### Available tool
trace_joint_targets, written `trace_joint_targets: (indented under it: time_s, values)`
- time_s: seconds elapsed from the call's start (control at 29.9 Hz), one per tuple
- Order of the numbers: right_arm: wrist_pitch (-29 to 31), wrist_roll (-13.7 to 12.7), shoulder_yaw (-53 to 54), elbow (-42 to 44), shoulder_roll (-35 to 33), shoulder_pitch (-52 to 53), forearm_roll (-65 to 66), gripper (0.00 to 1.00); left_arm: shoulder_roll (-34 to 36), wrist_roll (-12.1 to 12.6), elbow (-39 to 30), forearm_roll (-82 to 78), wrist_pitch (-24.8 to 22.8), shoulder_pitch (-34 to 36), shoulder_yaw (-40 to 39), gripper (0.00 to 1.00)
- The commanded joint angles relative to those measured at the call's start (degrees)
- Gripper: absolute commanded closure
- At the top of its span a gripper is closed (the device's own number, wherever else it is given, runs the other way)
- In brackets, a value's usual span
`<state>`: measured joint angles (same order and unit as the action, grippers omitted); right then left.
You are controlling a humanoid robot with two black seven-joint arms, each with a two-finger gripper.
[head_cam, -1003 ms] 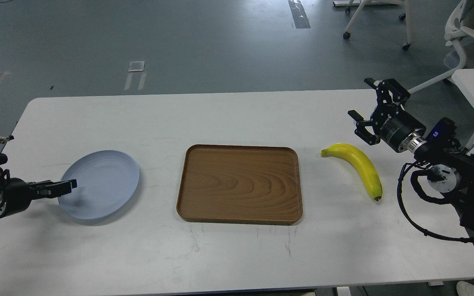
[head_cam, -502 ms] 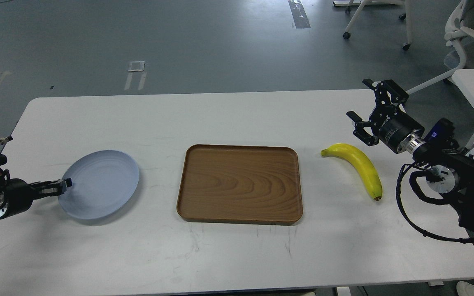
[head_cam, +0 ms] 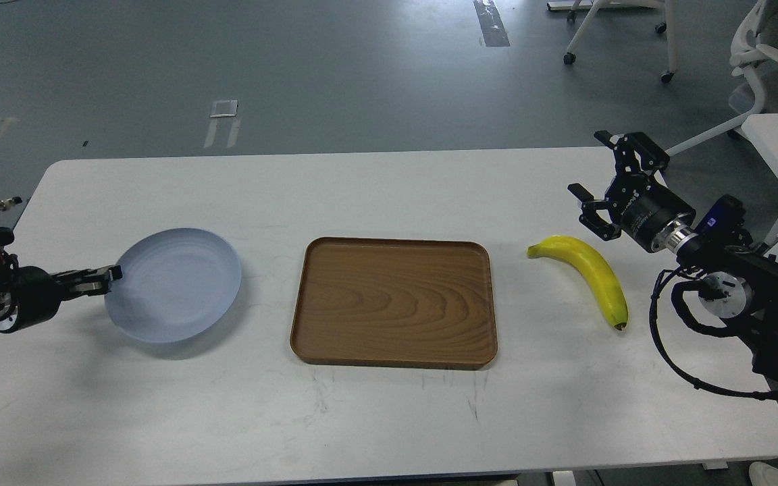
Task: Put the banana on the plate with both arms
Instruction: 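Lift the plate with the left gripper and lower it onto the tray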
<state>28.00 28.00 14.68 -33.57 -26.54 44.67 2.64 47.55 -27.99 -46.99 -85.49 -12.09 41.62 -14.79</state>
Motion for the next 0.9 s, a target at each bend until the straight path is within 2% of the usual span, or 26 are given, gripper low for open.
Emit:
trace_joint_targets:
  time_s: [0.0, 0.17, 0.23, 0.33, 0.43, 0.57, 0.87]
  values:
    - [0.0, 0.0, 0.0, 0.0, -0.3, 0.1, 0.0, 0.01, -0.3, 0.0, -4.2, 0.1, -4.4, 4.8, 0.0, 1.00]
    - [0.0, 0.0, 0.0, 0.0, -0.4, 0.3, 0.0, 0.01, -1.0, 0.0, -9.4, -0.3, -6.8, 9.1, 0.1, 1.00]
    - [0.0, 0.0, 0.0, 0.0, -0.5, 0.4, 0.0, 0.01, -4.1, 0.0, -12.1, -0.3, -7.0, 11.3, 0.1, 1.00]
    - [0.0, 0.0, 0.0, 0.0, -0.5, 0.6, 0.0, 0.01, -7.8, 0.1, -12.5, -0.9, -7.0, 12.4, 0.2, 1.00]
    - [0.0, 0.0, -0.1, 0.0, -0.6, 0.8, 0.0, 0.01, -12.5, 1.6, -12.2, -1.5, -7.0, 15.5, 2.7, 1.00]
    - [0.0, 0.0, 0.0, 0.0, -1.0, 0.9, 0.0, 0.01, -18.0, 2.9, -9.4, -2.1, -6.8, 18.8, 7.9, 1.00]
    - [0.0, 0.0, 0.0, -0.2, -2.5, 0.9, 0.0, 0.01, -29.5, 3.6, 2.9, -3.3, -6.5, 18.9, 12.1, 1.00]
